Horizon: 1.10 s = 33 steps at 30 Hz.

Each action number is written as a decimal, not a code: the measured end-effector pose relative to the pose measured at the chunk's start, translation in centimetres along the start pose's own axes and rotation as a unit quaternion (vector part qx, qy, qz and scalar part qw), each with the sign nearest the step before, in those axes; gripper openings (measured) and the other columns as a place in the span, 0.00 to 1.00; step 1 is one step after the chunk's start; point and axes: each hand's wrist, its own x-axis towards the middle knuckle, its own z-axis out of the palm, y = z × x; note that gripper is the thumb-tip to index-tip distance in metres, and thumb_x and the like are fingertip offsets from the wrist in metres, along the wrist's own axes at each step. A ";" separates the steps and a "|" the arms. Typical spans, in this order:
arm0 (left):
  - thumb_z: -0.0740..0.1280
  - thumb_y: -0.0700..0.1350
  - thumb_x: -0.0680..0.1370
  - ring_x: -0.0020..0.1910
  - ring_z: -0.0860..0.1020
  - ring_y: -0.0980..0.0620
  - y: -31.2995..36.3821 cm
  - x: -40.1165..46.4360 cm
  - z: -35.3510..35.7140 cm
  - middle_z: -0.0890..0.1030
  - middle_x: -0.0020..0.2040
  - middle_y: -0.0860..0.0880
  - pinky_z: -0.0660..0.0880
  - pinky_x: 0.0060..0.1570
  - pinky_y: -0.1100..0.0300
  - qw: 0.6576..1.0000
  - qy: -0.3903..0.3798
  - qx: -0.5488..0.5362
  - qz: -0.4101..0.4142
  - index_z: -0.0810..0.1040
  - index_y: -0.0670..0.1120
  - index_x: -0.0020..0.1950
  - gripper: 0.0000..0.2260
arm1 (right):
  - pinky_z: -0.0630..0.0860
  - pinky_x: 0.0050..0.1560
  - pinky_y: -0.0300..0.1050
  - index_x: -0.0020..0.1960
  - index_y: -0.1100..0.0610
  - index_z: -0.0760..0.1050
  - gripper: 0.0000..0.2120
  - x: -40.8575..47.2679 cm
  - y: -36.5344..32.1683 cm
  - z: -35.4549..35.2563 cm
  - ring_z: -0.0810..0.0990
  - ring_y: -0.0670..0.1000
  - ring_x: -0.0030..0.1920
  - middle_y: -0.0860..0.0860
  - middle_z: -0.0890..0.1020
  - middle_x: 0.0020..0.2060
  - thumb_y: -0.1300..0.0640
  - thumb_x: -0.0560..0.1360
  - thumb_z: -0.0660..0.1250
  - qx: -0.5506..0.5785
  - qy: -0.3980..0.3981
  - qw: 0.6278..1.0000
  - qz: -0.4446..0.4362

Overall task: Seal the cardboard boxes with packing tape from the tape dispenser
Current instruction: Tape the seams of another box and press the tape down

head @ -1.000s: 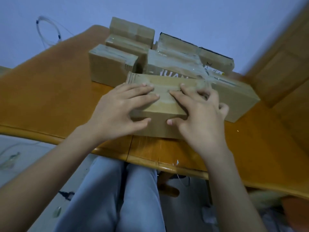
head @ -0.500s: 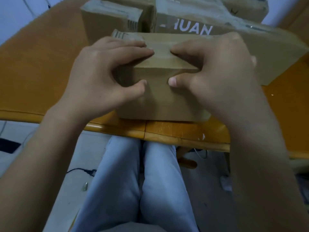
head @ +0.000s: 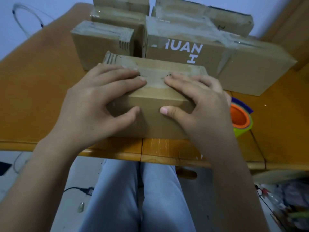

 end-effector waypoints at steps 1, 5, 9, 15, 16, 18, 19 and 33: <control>0.68 0.51 0.73 0.65 0.73 0.47 -0.1 0.0 0.1 0.77 0.64 0.50 0.71 0.63 0.50 1.000 0.001 0.000 -0.003 0.78 0.49 0.64 0.20 | 0.57 0.64 0.53 0.64 0.40 0.75 0.26 -0.1 0.1 0.2 0.65 0.45 0.65 0.37 0.75 0.64 0.42 0.65 0.68 -0.007 0.004 1.000 -0.003; 0.67 0.53 0.71 0.65 0.72 0.51 0.0 0.7 -0.3 0.77 0.63 0.55 0.73 0.59 0.49 0.998 -0.025 -0.021 -0.044 0.79 0.52 0.63 0.20 | 0.57 0.62 0.47 0.62 0.42 0.77 0.25 0.0 0.5 0.9 0.69 0.46 0.66 0.39 0.77 0.63 0.42 0.66 0.69 -0.024 0.045 0.999 -0.007; 0.64 0.56 0.70 0.60 0.74 0.52 0.6 1.5 -0.9 0.79 0.59 0.55 0.74 0.53 0.53 0.997 -0.052 0.016 -0.049 0.80 0.52 0.59 0.20 | 0.59 0.60 0.46 0.62 0.45 0.78 0.24 -0.2 1.0 1.4 0.72 0.48 0.65 0.42 0.78 0.62 0.40 0.68 0.67 -0.058 0.065 0.995 -0.037; 0.56 0.68 0.74 0.54 0.75 0.47 1.5 3.7 -0.4 0.81 0.59 0.53 0.72 0.53 0.48 0.986 -0.093 0.141 -0.002 0.80 0.53 0.61 0.27 | 0.62 0.61 0.51 0.69 0.49 0.71 0.26 -0.2 1.3 1.5 0.71 0.47 0.67 0.44 0.75 0.66 0.41 0.73 0.63 -0.090 0.072 0.990 -0.078; 0.55 0.69 0.74 0.55 0.75 0.46 1.5 3.8 0.0 0.80 0.60 0.53 0.72 0.51 0.49 0.985 -0.091 0.145 -0.002 0.79 0.53 0.62 0.28 | 0.62 0.62 0.51 0.72 0.50 0.66 0.27 -0.3 1.4 1.2 0.68 0.45 0.69 0.44 0.73 0.68 0.43 0.76 0.62 -0.058 0.065 0.992 -0.086; 0.54 0.69 0.74 0.56 0.75 0.47 1.2 3.9 0.5 0.81 0.60 0.54 0.73 0.48 0.51 0.987 -0.074 0.142 -0.006 0.80 0.54 0.62 0.28 | 0.65 0.67 0.49 0.74 0.51 0.62 0.26 -0.4 2.2 -0.2 0.65 0.43 0.71 0.45 0.69 0.71 0.49 0.78 0.60 0.079 0.060 0.993 -0.056; 0.55 0.69 0.74 0.56 0.75 0.47 1.0 3.9 0.6 0.81 0.60 0.54 0.73 0.48 0.51 0.988 -0.066 0.139 -0.006 0.80 0.54 0.62 0.28 | 0.68 0.67 0.50 0.73 0.53 0.64 0.24 -0.5 3.0 -1.3 0.67 0.44 0.70 0.46 0.70 0.70 0.52 0.78 0.59 0.122 0.089 0.988 -0.031; 0.56 0.67 0.75 0.55 0.78 0.49 0.7 3.5 1.3 0.82 0.58 0.55 0.74 0.46 0.56 0.986 -0.020 0.168 0.009 0.80 0.54 0.62 0.26 | 0.76 0.50 0.48 0.74 0.45 0.63 0.33 4.8 14.4 -3.6 0.77 0.55 0.60 0.51 0.77 0.63 0.60 0.72 0.67 -0.251 -0.195 0.941 0.115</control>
